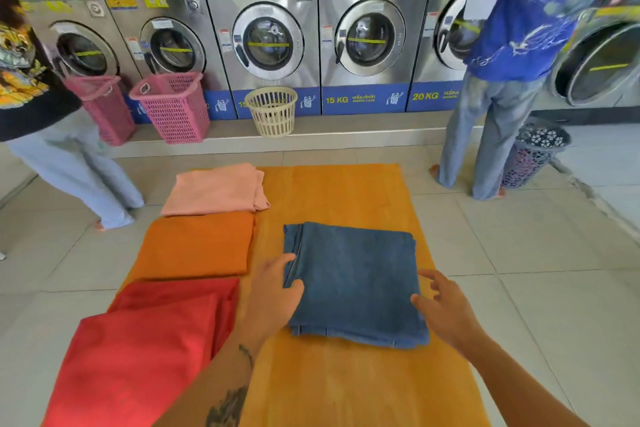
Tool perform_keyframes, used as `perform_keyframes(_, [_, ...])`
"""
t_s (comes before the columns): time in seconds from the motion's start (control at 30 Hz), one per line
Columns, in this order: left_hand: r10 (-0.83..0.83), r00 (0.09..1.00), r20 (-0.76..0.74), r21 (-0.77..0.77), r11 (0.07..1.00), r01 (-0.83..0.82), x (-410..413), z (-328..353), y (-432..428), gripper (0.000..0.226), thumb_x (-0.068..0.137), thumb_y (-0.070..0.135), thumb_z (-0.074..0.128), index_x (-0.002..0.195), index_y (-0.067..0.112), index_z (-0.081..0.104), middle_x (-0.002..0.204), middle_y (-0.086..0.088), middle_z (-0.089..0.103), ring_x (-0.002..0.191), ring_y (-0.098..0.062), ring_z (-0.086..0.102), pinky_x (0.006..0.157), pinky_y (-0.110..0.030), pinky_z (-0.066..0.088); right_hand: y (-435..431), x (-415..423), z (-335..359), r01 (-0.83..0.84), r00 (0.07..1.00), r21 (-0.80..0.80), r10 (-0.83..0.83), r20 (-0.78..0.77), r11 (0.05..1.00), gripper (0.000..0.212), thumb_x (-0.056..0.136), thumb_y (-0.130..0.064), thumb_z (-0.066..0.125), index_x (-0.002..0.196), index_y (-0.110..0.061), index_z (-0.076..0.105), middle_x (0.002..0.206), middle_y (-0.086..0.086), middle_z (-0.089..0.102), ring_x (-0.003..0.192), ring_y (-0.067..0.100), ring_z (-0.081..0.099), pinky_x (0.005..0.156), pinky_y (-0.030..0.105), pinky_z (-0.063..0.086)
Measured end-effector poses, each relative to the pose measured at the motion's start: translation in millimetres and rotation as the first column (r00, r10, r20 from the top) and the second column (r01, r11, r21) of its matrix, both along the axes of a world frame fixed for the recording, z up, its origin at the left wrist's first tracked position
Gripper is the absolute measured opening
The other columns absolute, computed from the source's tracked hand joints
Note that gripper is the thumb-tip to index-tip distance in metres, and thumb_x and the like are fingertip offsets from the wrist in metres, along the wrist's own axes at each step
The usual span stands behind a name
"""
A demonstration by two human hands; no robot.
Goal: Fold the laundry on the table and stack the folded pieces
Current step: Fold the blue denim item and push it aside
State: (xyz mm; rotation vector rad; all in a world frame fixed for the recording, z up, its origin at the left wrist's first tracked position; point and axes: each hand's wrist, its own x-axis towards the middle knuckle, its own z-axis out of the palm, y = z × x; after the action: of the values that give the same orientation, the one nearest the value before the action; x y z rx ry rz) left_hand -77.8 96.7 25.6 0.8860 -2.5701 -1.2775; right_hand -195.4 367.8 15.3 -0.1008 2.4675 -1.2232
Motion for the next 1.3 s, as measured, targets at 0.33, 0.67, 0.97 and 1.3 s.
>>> perform_keyframes(0.33, [0.139, 0.986, 0.087, 0.413, 0.896, -0.163, -7, -18, 24, 0.071, 0.088, 0.018, 0.064, 0.151, 0.032, 0.032, 0.136, 0.012, 0.047, 0.101, -0.006, 0.057, 0.080, -0.022, 0.050, -19, -7, -24, -0.026, 0.982, -0.164, 0.056, 0.180, 0.986, 0.065, 0.085, -0.030, 0.069, 0.143, -0.037, 0.040, 0.139, 0.000, 0.043, 0.120, 0.021, 0.048, 0.102, 0.041, 0.044])
perform_keyframes(0.67, [0.106, 0.994, -0.039, 0.489, 0.869, -0.073, -63, -18, 6, 0.064, 0.090, 0.011, 0.060, 0.144, 0.039, 0.043, 0.145, 0.019, 0.044, 0.131, -0.007, 0.045, 0.110, -0.035, 0.043, -60, -63, -18, -0.038, 0.982, -0.160, 0.066, 0.175, 0.986, 0.075, 0.079, -0.004, 0.067, 0.137, -0.044, 0.042, 0.127, -0.007, 0.049, 0.097, 0.004, 0.053, 0.074, 0.026, 0.048])
perform_keyframes(0.97, [0.014, 0.988, -0.156, 0.332, 0.943, 0.039, -185, -19, -44, 0.058, 0.095, 0.022, 0.056, 0.148, 0.038, 0.036, 0.148, 0.020, 0.039, 0.137, -0.003, 0.036, 0.114, -0.028, 0.033, -122, -204, 6, -0.108, 0.989, 0.133, 0.120, -0.087, 0.985, 0.067, 0.081, -0.011, 0.063, 0.140, -0.038, 0.044, 0.130, 0.000, 0.055, 0.106, 0.020, 0.055, 0.082, 0.028, 0.047])
perform_keyframes(1.3, [-0.119, 0.993, -0.015, 0.214, 0.970, 0.120, -209, -58, -74, 0.058, 0.098, 0.025, 0.053, 0.151, 0.036, 0.031, 0.151, 0.006, 0.035, 0.141, -0.013, 0.032, 0.114, -0.027, 0.027, -131, -232, -34, -0.168, 0.978, 0.357, 0.200, -0.053, 0.919, 0.068, 0.092, -0.021, 0.056, 0.153, -0.022, 0.026, 0.151, 0.010, 0.037, 0.131, 0.030, 0.045, 0.105, 0.039, 0.043])
